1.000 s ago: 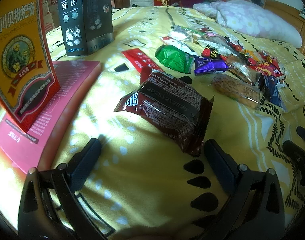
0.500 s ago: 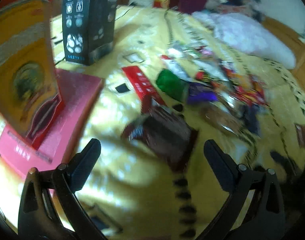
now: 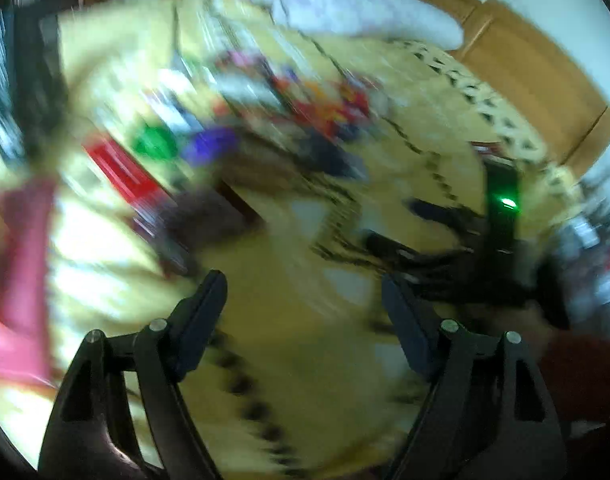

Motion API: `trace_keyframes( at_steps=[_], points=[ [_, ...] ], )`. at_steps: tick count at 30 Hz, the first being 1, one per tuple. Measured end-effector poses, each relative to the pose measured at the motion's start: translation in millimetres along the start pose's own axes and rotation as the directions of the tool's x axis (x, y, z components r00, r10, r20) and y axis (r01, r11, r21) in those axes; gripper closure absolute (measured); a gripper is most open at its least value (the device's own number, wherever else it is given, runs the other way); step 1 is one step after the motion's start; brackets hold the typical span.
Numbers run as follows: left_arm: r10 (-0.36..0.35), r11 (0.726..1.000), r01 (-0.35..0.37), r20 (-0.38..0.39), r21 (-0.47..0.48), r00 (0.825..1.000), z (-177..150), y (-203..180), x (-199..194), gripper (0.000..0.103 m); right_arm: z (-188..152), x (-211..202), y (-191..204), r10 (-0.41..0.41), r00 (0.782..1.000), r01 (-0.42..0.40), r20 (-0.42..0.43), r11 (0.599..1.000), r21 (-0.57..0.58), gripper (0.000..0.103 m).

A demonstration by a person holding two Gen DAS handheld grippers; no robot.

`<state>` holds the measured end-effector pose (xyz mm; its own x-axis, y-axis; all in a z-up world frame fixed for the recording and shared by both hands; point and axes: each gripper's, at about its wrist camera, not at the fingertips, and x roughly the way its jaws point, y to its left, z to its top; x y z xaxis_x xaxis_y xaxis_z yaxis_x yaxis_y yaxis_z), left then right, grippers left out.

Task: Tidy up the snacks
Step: 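Grasp the dark brown chocolate wrapper with the left tool while the right tool grasps the clear bread packet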

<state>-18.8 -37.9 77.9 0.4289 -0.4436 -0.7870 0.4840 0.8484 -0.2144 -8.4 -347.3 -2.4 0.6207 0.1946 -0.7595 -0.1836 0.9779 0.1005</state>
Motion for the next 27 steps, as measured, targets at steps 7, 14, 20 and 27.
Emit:
trace_keyframes(
  at_steps=[7, 14, 20, 27],
  points=[
    [0.098, 0.993, -0.092, -0.079, 0.073, 0.992, 35, 48, 59, 0.008, 0, 0, 0, 0.003, 1.000, -0.003, 0.001, 1.000, 0.002, 0.000],
    [0.079, 0.997, -0.078, -0.124, 0.015, 0.989, 23, 57, 73, 0.017, 1, 0, -1, 0.014, 1.000, -0.014, 0.002, 1.000, 0.010, 0.000],
    [-0.048, 0.994, 0.057, -0.105, 0.091, 0.993, 14, 19, 42, 0.025, 1, 0, -1, 0.014, 1.000, -0.014, 0.002, 1.000, 0.010, 0.000],
    [0.018, 0.999, -0.017, -0.024, 0.029, 1.000, 22, 26, 46, 0.024, 1, 0, -1, 0.014, 1.000, -0.014, 0.002, 1.000, 0.010, 0.000]
  ],
)
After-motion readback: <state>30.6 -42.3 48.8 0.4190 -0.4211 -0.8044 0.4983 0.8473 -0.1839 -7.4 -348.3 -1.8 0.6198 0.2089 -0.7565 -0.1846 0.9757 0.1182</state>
